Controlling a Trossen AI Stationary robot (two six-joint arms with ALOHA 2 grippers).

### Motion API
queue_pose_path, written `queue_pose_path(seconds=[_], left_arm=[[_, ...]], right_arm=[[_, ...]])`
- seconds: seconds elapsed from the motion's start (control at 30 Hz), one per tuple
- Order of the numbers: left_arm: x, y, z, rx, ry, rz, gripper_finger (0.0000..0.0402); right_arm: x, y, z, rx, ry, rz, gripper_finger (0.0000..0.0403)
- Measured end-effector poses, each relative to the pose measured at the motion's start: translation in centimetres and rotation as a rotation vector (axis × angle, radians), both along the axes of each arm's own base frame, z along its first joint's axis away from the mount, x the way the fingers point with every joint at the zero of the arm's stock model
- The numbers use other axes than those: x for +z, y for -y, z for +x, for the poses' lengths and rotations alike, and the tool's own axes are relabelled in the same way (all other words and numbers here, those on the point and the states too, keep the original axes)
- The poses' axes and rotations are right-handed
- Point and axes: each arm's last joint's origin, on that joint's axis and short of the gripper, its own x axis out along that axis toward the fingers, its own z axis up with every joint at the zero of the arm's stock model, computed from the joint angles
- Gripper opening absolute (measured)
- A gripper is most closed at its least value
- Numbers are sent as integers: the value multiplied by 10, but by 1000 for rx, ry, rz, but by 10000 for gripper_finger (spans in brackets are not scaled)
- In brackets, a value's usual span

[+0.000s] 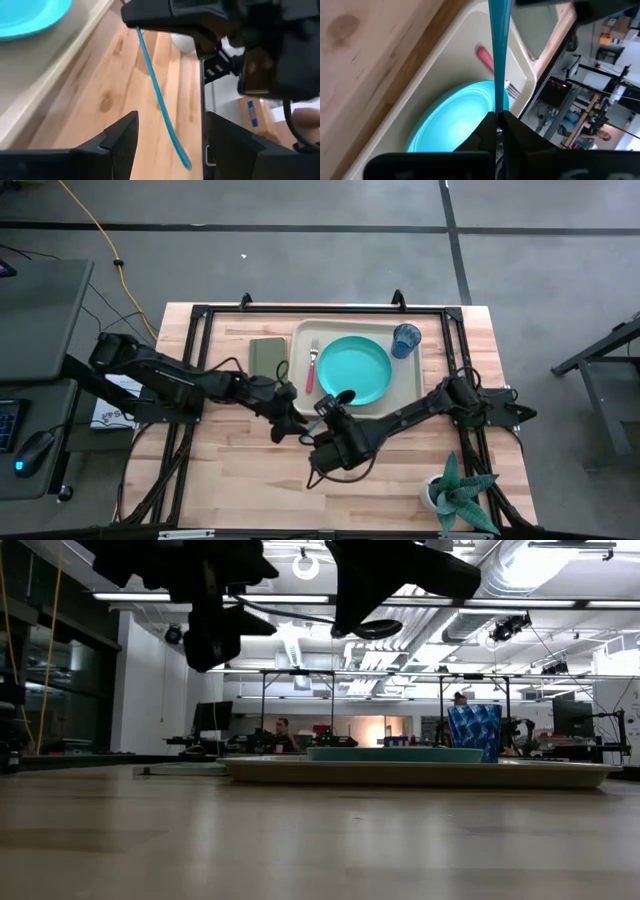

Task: Pick and place plate/cup/fork/spoon on tray
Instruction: Put the blue spoon on the gray table tray

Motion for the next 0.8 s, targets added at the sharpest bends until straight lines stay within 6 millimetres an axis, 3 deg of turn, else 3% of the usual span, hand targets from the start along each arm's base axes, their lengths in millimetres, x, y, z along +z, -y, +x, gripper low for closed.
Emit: queue_pose_path(seconds=[0.5, 0.63, 0.8], left_arm=[[-12, 19, 10, -56, 4, -49, 194], [-12, 19, 10, -36, 4, -37, 136], [-16, 16, 9, -21, -29, -17, 25]], right_arm=[[0, 8, 6, -19, 36, 1, 0], [0, 7, 7, -17, 32, 18, 0], [1, 7, 6, -15, 26, 23, 0]])
